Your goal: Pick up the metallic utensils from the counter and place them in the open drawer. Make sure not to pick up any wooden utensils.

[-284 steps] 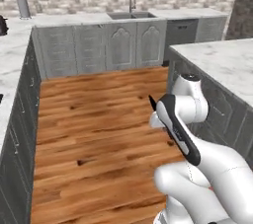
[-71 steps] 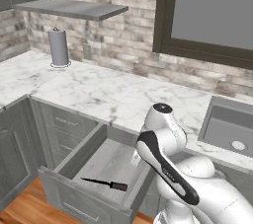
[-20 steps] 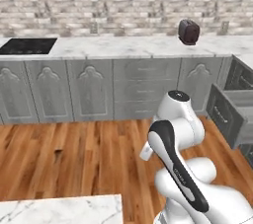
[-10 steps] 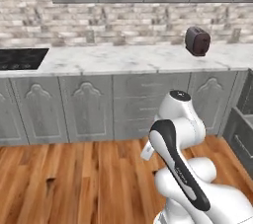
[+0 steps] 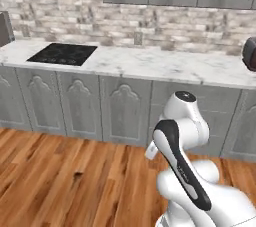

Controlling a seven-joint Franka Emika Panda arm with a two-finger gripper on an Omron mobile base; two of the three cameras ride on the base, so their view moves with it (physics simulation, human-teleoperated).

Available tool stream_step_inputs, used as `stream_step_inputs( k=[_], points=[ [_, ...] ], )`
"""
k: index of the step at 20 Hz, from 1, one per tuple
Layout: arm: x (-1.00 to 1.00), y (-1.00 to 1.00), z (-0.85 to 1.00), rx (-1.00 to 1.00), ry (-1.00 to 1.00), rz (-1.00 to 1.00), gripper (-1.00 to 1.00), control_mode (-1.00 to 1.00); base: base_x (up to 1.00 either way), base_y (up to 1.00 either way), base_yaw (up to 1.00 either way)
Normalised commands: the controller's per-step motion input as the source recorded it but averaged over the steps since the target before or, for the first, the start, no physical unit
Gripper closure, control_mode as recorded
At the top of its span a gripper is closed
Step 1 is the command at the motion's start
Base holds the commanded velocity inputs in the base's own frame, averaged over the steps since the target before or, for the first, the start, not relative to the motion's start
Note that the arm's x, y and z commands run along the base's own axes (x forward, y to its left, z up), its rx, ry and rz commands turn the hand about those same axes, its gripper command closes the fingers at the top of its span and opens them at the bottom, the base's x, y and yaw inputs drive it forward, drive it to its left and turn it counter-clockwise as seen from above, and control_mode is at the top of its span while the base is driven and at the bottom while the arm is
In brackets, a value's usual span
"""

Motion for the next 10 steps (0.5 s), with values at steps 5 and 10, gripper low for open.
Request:
stream_step_inputs(
  k=[5,10],
  points=[
    [0.00,0.00,0.00,0.00,0.00,0.00,-1.00,1.00,0.00,0.28,0.88],
    [0.00,0.00,0.00,0.00,0.00,0.00,-1.00,1.00,0.47,0.60,0.64]
  ],
)
